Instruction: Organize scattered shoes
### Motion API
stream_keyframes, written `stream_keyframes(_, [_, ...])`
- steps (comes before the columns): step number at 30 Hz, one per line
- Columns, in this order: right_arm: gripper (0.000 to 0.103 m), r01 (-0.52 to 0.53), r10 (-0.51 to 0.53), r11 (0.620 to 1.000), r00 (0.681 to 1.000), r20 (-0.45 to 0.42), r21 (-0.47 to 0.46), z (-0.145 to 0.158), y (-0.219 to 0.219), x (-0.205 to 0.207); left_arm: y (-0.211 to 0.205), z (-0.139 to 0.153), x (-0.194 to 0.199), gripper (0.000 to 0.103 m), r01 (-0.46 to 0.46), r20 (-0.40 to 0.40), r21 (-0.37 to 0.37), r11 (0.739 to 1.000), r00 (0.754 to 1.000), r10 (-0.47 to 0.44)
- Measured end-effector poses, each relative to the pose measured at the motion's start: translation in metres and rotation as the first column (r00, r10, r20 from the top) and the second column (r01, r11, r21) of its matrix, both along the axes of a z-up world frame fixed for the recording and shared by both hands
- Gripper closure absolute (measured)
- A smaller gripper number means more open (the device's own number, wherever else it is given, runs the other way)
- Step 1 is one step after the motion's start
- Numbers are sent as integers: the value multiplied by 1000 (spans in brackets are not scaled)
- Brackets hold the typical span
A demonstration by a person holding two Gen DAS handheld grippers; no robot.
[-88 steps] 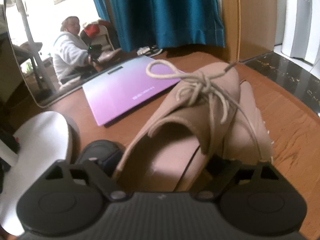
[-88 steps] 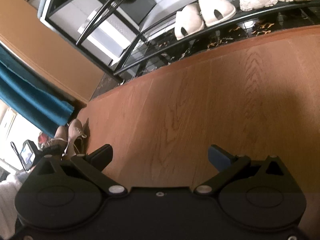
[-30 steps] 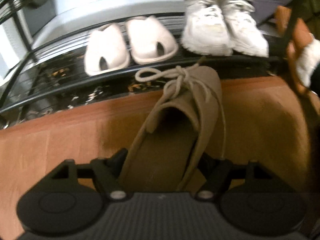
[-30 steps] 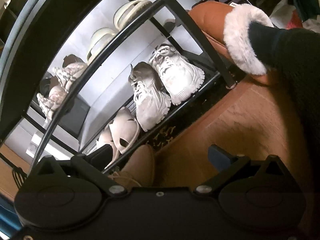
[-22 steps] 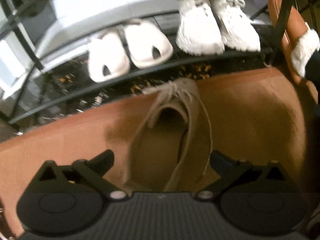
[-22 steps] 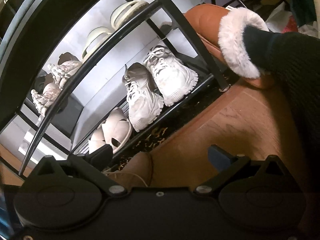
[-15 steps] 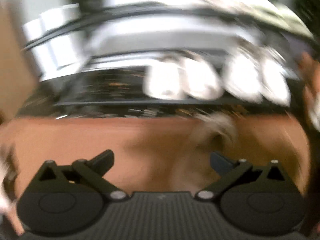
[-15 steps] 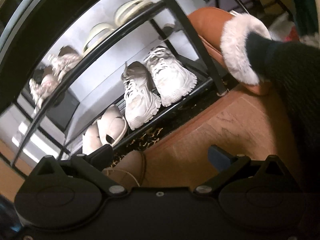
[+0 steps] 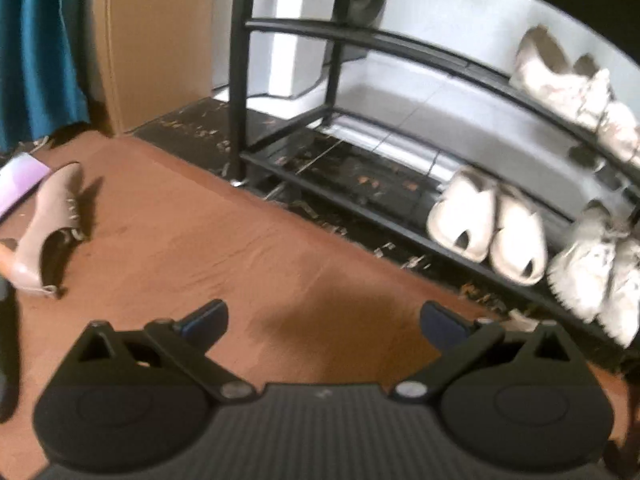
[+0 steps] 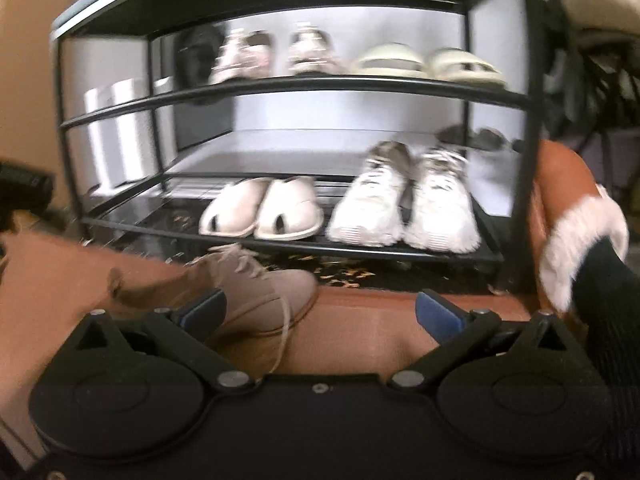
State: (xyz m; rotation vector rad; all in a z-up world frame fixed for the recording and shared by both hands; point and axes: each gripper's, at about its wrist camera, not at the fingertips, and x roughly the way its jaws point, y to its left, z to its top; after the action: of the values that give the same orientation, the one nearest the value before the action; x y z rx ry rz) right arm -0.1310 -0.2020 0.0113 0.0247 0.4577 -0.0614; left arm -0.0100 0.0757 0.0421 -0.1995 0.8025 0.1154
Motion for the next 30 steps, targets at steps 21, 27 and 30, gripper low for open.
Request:
stream_keyframes(21, [30, -385, 272, 870, 897, -350, -310, -14, 77, 138, 13, -34, 30, 1, -110, -110, -38, 993, 988, 105])
stream_keyframes(27, [76, -344, 196, 901, 866, -460, -263, -28, 71, 175, 17, -42, 35, 1, -135, -142, -48, 990, 982, 127])
stream_keyframes(30, [85, -282, 141, 924, 878, -457, -257, -32, 76, 176, 18, -44, 37, 1, -137, -143, -48, 989, 981, 129])
